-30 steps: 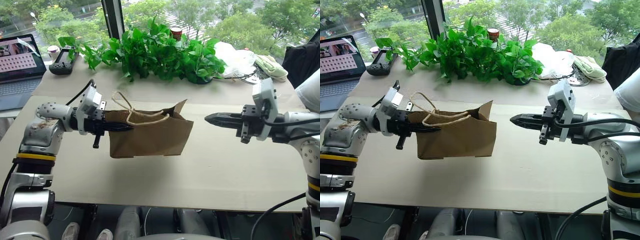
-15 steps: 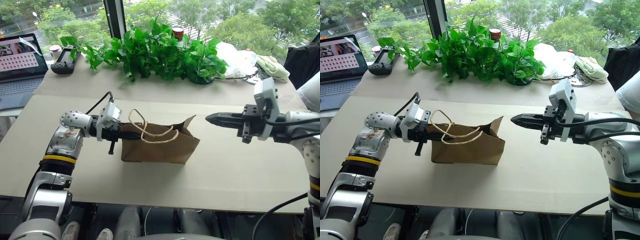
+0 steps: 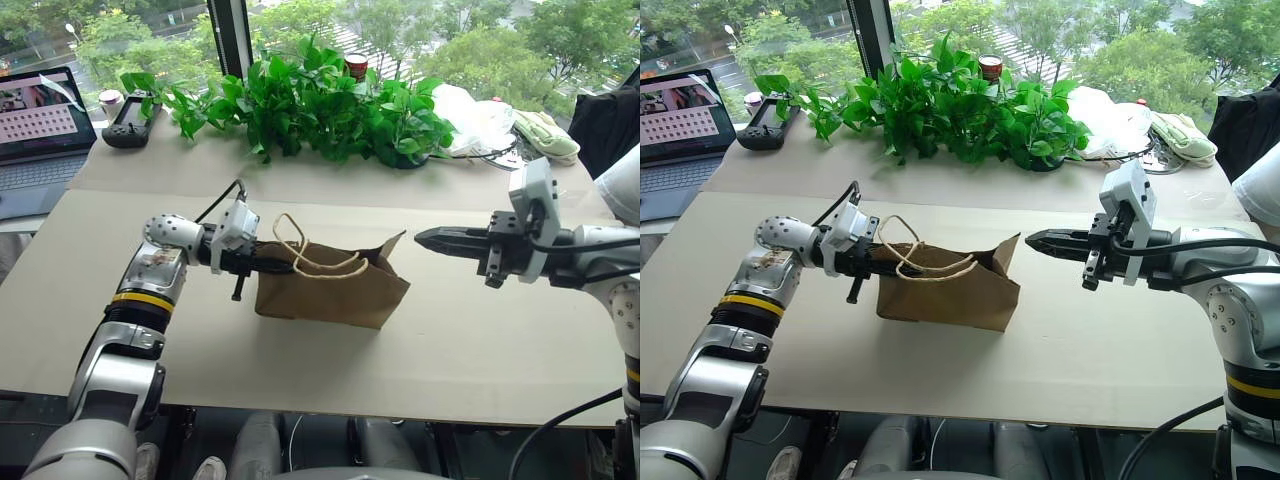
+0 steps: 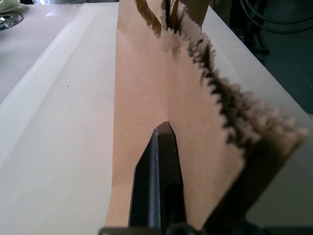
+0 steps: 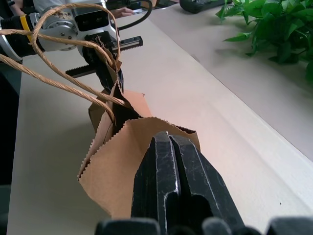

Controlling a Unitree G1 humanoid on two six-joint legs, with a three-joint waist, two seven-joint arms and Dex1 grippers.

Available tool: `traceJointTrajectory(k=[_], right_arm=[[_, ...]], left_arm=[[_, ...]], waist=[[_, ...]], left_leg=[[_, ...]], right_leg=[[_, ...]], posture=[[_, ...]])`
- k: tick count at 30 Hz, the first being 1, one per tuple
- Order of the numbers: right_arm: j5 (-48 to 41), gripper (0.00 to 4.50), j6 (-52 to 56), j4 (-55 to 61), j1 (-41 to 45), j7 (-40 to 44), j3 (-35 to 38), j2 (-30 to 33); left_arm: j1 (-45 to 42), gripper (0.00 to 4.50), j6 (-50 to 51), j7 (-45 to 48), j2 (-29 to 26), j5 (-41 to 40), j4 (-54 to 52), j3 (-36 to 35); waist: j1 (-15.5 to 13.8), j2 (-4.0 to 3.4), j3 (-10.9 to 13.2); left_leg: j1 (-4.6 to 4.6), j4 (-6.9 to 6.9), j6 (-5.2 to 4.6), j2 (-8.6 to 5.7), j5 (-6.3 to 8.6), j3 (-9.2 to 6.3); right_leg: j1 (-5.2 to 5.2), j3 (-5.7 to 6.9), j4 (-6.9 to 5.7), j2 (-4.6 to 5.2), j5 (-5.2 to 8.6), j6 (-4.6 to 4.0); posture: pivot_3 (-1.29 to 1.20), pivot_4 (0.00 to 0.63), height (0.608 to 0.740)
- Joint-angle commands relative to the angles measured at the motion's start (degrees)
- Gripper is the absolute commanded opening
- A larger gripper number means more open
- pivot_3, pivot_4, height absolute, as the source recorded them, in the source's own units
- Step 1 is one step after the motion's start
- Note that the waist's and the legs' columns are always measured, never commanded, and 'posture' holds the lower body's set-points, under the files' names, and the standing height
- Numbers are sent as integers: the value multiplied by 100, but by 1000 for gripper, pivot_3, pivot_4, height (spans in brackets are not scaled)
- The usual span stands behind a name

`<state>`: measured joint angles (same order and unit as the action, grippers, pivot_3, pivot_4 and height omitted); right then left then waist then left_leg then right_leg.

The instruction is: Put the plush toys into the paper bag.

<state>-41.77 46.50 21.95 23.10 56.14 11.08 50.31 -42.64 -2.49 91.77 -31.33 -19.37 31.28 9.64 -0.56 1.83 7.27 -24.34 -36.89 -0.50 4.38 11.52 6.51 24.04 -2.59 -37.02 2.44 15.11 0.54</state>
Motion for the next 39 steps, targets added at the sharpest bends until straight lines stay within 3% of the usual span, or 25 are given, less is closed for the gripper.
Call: traceJointTrajectory(k=[1, 4, 13, 15, 26, 35, 39], right_arm=[[-35, 0, -32, 131, -19, -18, 86, 119], [12, 0, -58, 93, -10, -34, 59, 120], [140, 0, -117, 22, 28, -43, -31, 97], [151, 0, -128, 11, 34, -42, -39, 94], [282, 0, -221, -159, 171, 14, -117, 52], [334, 0, -252, -216, 175, 103, -161, 120], [345, 0, -252, -211, 174, 155, -151, 162]], left_arm=[[-136, 8, 78, -13, -40, 120, -32, -56], [-151, 737, 301, -3, -106, 130, -95, -49], [-143, 3988, 603, -58, -205, 214, -295, -100], [-144, 4423, 725, -61, -237, 186, -391, -123], [34, 4423, 1638, -240, -664, -83, -1408, -385], [-9, 4423, 3150, -257, -1651, -789, -2406, -995], [-183, 4423, 3784, -150, -2037, -1193, -2382, -1286]], waist=[[0, 0, 0], [4, 0, 0], [3, 0, 0], [4, 0, 0], [13, 0, 0], [35, -1, 0], [43, -1, 0]], left_leg=[[0, 0, 0, 0, 0, 0], [0, -1, 0, 0, 0, 0], [-1, -1, 0, 0, 0, 0], [0, -1, 0, 0, 0, -1], [1, -1, 0, 0, 0, -1], [1, 0, 0, 2, 0, 0], [2, -1, 0, 2, 0, 0]], right_leg=[[0, 0, 0, 0, 0, 0], [-1, 0, 0, 0, 0, 0], [1, 0, -1, 0, 0, 0], [1, 0, -1, -1, 0, 0], [1, 0, -4, -1, 0, 0], [3, 0, -6, -2, 0, 0], [3, 0, -6, -1, 1, 1]], posture=[[0, 150, 740], [0, 150, 740], [0, 150, 740], [0, 150, 740], [0, 150, 740], [0, 150, 740], [0, 150, 740]])
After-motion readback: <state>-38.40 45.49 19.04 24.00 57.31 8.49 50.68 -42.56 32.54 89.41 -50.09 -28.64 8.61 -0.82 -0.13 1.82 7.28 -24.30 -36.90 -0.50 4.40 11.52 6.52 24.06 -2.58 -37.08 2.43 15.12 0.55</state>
